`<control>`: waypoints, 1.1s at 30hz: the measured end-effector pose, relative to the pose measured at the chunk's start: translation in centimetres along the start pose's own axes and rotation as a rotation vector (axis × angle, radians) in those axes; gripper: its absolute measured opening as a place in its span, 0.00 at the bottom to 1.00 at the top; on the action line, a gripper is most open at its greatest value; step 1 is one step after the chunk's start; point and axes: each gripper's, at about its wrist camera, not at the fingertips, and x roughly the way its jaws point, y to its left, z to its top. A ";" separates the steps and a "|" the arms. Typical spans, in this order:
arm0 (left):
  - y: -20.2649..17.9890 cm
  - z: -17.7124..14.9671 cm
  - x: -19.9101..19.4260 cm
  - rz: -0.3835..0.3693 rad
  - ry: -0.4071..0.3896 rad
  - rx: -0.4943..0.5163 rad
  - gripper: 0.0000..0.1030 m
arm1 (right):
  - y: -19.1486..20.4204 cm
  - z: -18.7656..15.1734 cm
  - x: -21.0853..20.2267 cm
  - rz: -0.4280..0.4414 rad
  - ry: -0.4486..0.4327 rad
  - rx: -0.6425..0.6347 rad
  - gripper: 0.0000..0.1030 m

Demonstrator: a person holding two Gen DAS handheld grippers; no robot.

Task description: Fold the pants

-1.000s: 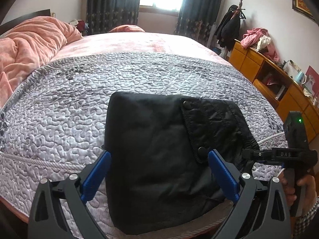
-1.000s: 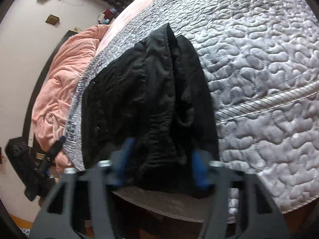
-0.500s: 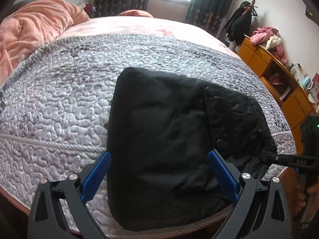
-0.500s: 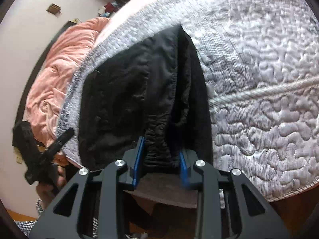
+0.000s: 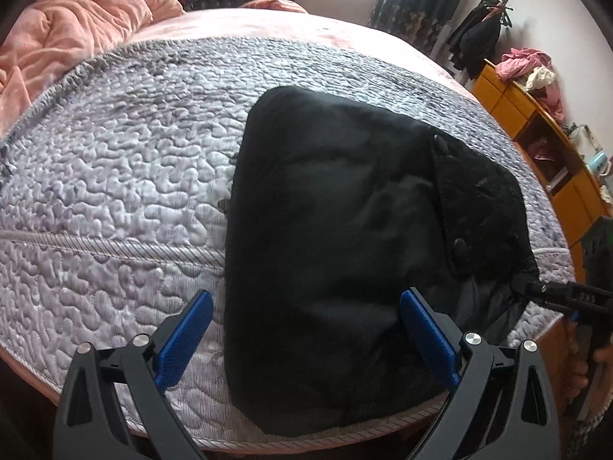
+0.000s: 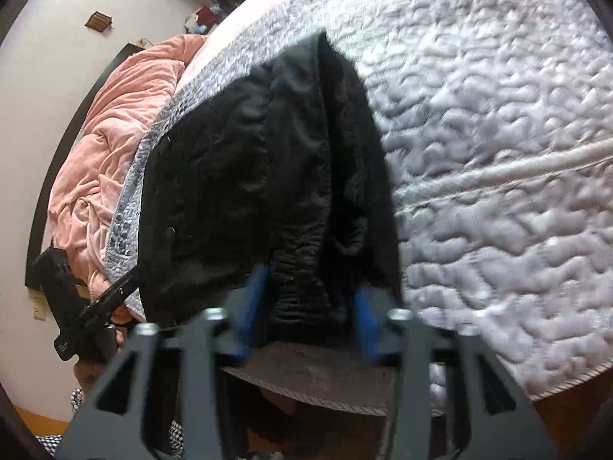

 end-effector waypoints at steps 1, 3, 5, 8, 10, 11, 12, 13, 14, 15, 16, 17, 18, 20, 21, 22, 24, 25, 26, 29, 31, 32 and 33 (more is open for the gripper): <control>0.3 -0.1 -0.1 -0.011 0.004 -0.005 0.96 | 0.2 0.0 -1.0 -0.017 -0.026 -0.020 0.70; 1.0 -0.1 -0.4 -0.049 0.018 -0.013 0.96 | -0.1 0.1 -2.7 -0.026 -0.064 -0.035 0.75; 2.1 0.1 -0.3 -0.110 0.047 -0.042 0.96 | -1.0 0.4 -3.9 0.003 -0.077 -0.018 0.79; 4.4 0.6 0.4 -0.214 0.093 -0.127 0.96 | -3.0 0.9 -4.5 0.092 -0.072 0.030 0.84; 5.9 0.8 1.3 -0.295 0.129 -0.178 0.96 | -4.1 1.1 -4.2 0.173 -0.048 0.056 0.88; 6.5 0.7 1.9 -0.320 0.149 -0.202 0.96 | -4.5 1.1 -3.7 0.213 -0.032 0.069 0.88; 6.9 0.7 2.4 -0.334 0.161 -0.217 0.96 | -4.9 1.2 -3.2 0.235 -0.017 0.087 0.88; 7.6 0.8 3.0 -0.370 0.181 -0.244 0.96 | -5.8 1.3 -2.4 0.255 0.005 0.115 0.88; 8.2 0.8 3.8 -0.412 0.204 -0.270 0.96 | -5.6 1.3 -1.8 0.267 0.015 0.131 0.88; 8.6 0.8 4.2 -0.436 0.220 -0.284 0.96 | -6.1 1.4 -1.3 0.286 0.026 0.151 0.88; 9.0 0.9 4.8 -0.474 0.236 -0.299 0.96 | -6.5 1.3 -0.7 0.311 0.036 0.172 0.88; 9.3 1.0 5.4 -0.514 0.245 -0.309 0.96 | -7.1 1.4 -0.1 0.345 0.049 0.188 0.88; 9.4 1.0 5.8 -0.531 0.250 -0.314 0.96 | -7.4 1.4 0.6 0.388 0.067 0.199 0.88; 9.5 1.3 6.7 -0.575 0.272 -0.312 0.96 | -7.9 1.4 1.4 0.431 0.091 0.210 0.89; 9.5 1.5 7.3 -0.599 0.283 -0.307 0.96 | -8.1 1.5 1.9 0.449 0.105 0.212 0.89; 9.3 1.6 7.6 -0.609 0.290 -0.301 0.96 | -8.3 1.6 2.3 0.458 0.115 0.212 0.89; 9.0 1.9 8.5 -0.643 0.303 -0.286 0.96 | -8.6 1.9 3.0 0.463 0.129 0.215 0.89; 8.8 2.0 8.8 -0.653 0.312 -0.280 0.96 | -8.6 2.2 3.4 0.468 0.136 0.212 0.89; 8.6 2.2 9.1 -0.661 0.319 -0.272 0.96 | -8.5 2.4 3.6 0.480 0.140 0.207 0.89; 7.8 2.7 9.8 -0.674 0.342 -0.240 0.96 | -8.1 3.2 3.9 0.523 0.150 0.181 0.93; 7.6 3.0 10.2 -0.684 0.359 -0.231 0.96 | -7.5 3.7 4.4 0.531 0.170 0.156 0.95; 7.6 3.2 10.3 -0.685 0.367 -0.230 0.96 | -7.3 3.9 4.6 0.525 0.181 0.142 0.95; 7.4 3.3 10.4 -0.689 0.376 -0.231 0.96 | -7.1 4.1 4.8 0.517 0.193 0.129 0.95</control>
